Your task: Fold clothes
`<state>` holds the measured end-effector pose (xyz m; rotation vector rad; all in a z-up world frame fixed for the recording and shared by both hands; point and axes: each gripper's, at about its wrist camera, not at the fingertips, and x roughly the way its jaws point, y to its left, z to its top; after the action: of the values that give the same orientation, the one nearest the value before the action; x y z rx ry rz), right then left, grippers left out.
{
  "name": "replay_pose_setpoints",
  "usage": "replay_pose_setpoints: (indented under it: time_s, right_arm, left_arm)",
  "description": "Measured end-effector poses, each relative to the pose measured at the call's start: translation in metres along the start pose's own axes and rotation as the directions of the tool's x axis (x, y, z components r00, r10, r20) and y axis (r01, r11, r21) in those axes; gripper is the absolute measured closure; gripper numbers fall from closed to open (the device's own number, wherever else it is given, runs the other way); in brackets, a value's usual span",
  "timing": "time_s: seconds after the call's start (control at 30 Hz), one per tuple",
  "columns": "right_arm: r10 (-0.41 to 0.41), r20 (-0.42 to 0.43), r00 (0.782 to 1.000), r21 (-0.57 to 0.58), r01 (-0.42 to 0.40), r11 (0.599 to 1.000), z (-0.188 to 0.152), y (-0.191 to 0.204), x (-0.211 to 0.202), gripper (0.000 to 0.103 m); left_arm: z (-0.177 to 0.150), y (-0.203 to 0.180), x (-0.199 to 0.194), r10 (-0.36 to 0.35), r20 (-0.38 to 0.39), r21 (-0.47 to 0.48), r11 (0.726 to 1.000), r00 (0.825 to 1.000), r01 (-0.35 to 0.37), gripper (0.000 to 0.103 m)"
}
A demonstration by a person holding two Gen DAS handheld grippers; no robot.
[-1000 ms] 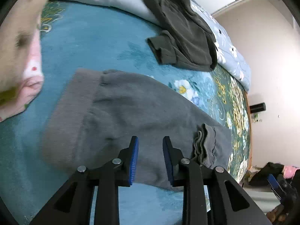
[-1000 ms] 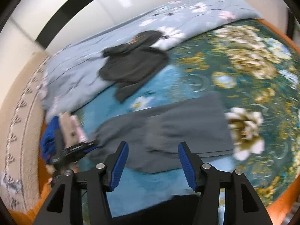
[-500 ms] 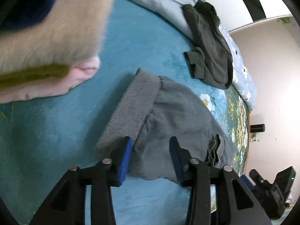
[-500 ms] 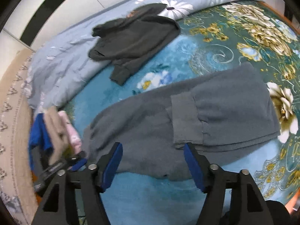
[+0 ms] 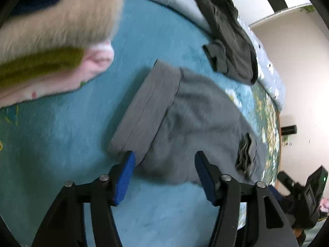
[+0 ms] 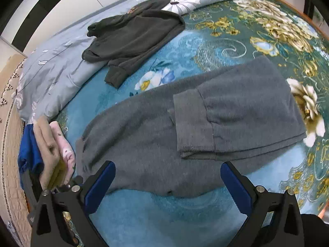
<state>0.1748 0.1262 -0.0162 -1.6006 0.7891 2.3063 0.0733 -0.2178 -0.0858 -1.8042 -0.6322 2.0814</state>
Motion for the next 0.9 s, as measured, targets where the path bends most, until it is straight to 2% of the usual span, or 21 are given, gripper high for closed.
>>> replay_pose_setpoints:
  time_s: [0.1,0.2,0.23,0.3,0.43,0.53,0.63,0.67,0.73,0.83,0.9]
  right_arm:
    - [0.016,-0.014,1.000,0.032,-0.016,0.999,-0.002,-0.006,0.003,0.000]
    - [0.049,-0.014,0.999,0.064,-0.048,0.997,-0.002,-0.012,0.003,0.000]
    - [0.055,-0.012,0.998,0.069,-0.054,0.996,-0.002,-0.013,0.002,0.000]
    - [0.072,-0.004,0.997,0.077,-0.072,0.994,-0.003,-0.015,0.001,0.000]
    - [0.093,-0.005,0.996,0.095,-0.092,0.991,-0.003,-0.017,0.002,0.000]
    - [0.099,-0.015,0.995,0.092,-0.098,0.991,-0.003,-0.015,0.005,0.000]
    - [0.113,-0.011,0.993,0.100,-0.112,0.989,-0.003,-0.017,0.005,0.000]
    - [0.117,-0.011,0.993,0.105,-0.115,0.988,-0.004,-0.018,0.006,0.000]
    - [0.123,-0.010,0.992,0.116,-0.121,0.986,-0.004,-0.020,0.006,0.000]
    - [0.133,-0.006,0.991,0.121,-0.132,0.984,-0.004,-0.021,0.004,0.000]
    - [0.138,-0.005,0.990,0.119,-0.136,0.984,-0.004,-0.021,0.004,0.000]
  left_arm:
    - [-0.002,0.010,0.006,0.012,-0.016,-0.031,0.999,1.000,-0.013,0.038]
    - [0.003,0.023,0.014,-0.036,0.008,-0.141,0.989,0.999,0.037,0.036]
    - [0.005,0.027,0.017,-0.053,0.017,-0.178,0.982,0.998,0.056,0.033]
    - [0.003,0.036,0.023,-0.099,0.027,-0.257,0.961,0.995,0.103,0.033]
    - [0.003,0.050,0.026,-0.175,0.118,-0.372,0.905,0.977,0.207,0.033]
    - [0.001,0.061,0.033,-0.260,0.167,-0.501,0.809,0.951,0.309,0.033]
    - [-0.006,0.073,0.044,-0.317,0.210,-0.631,0.678,0.925,0.376,0.033]
    - [-0.006,0.073,0.043,-0.301,0.217,-0.643,0.672,0.929,0.368,0.035]
    - [-0.002,0.069,0.038,-0.248,0.224,-0.645,0.687,0.942,0.334,0.050]
    - [0.014,0.046,0.023,-0.171,0.224,-0.545,0.794,0.960,0.268,0.075]
    - [0.025,0.029,0.011,-0.134,0.246,-0.463,0.854,0.960,0.238,0.080]
